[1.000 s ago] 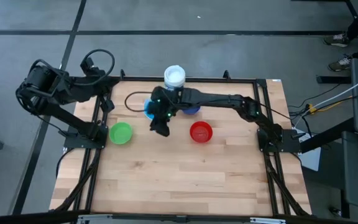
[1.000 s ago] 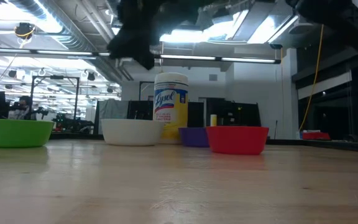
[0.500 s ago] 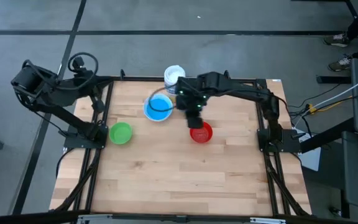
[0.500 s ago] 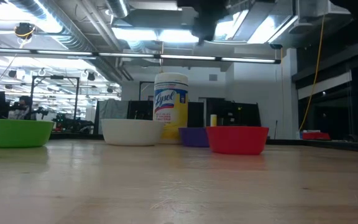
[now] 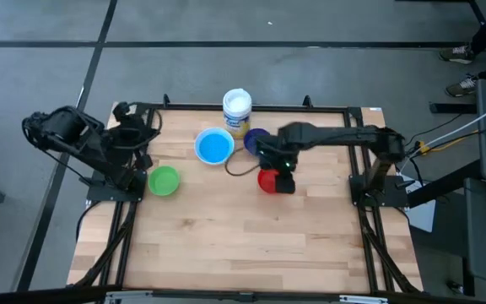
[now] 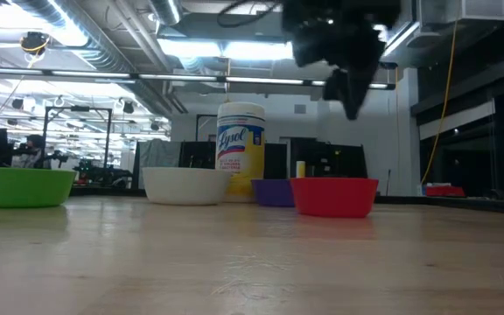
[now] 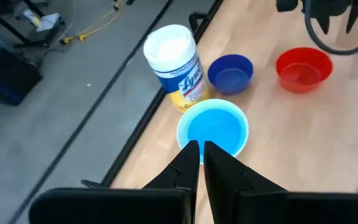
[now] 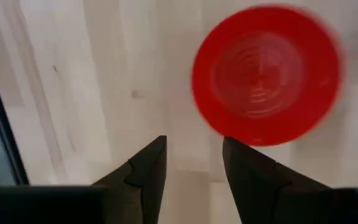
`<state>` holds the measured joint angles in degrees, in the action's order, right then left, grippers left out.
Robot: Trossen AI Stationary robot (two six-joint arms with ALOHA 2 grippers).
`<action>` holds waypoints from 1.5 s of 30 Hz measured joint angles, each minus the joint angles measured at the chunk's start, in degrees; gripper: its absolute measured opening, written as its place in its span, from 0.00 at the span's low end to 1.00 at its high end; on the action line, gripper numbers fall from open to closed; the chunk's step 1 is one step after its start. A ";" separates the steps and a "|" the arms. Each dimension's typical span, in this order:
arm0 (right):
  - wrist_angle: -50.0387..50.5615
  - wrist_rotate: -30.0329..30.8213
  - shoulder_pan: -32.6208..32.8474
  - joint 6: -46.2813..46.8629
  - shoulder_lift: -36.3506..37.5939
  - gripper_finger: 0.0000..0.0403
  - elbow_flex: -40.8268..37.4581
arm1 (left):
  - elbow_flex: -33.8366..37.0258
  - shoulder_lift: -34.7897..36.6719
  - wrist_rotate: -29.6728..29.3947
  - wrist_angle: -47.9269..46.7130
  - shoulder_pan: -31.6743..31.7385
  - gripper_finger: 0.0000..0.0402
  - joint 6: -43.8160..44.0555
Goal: Nest bowls inside each other
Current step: Stack the red bowl on top of the light blue bowl
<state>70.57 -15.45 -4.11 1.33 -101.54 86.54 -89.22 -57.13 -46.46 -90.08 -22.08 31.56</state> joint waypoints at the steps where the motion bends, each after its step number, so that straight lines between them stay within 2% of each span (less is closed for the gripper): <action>1: -3.62 -0.52 0.38 2.28 1.80 0.40 -3.55 | 0.31 0.49 -0.03 0.01 -0.50 0.05 0.73; 4: -13.26 -0.61 1.93 8.15 5.14 0.40 -11.81 | 0.45 0.88 -0.09 0.06 -1.34 0.05 1.56; 7: -20.35 -0.68 3.73 11.18 5.94 0.38 -15.95 | 0.45 0.56 0.73 0.06 -1.30 0.05 1.36; 15: -29.21 2.43 7.38 8.82 5.08 0.36 -21.22 | 0.50 -0.70 2.65 0.07 -1.33 0.05 4.49; 25: -31.64 3.82 4.19 5.87 4.66 0.38 -22.11 | 0.50 -2.59 2.91 0.09 -1.56 0.05 5.26; 34: -33.76 0.13 5.24 5.26 -0.83 0.35 -22.14 | 0.50 -2.59 3.13 0.08 -1.56 0.05 6.24; 38: -35.64 2.40 5.24 5.52 -2.90 0.34 -22.15 | 0.50 -2.59 3.13 0.08 -1.56 0.05 6.24; 40: -36.54 3.71 5.24 5.51 -3.73 0.29 -22.14 | 0.50 -2.57 3.13 0.09 -1.56 0.05 6.24; 43: -37.53 4.03 5.47 5.12 -4.17 0.11 -21.96 | 0.50 -2.33 3.10 0.07 -1.56 0.05 6.28; 45: -38.38 4.96 5.98 4.02 -4.13 0.04 -20.66 | 0.50 -2.10 2.91 0.07 -1.56 0.05 6.29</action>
<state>32.18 -10.49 1.87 5.35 -105.67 65.87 -88.73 -59.23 -43.55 -90.01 -23.64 37.85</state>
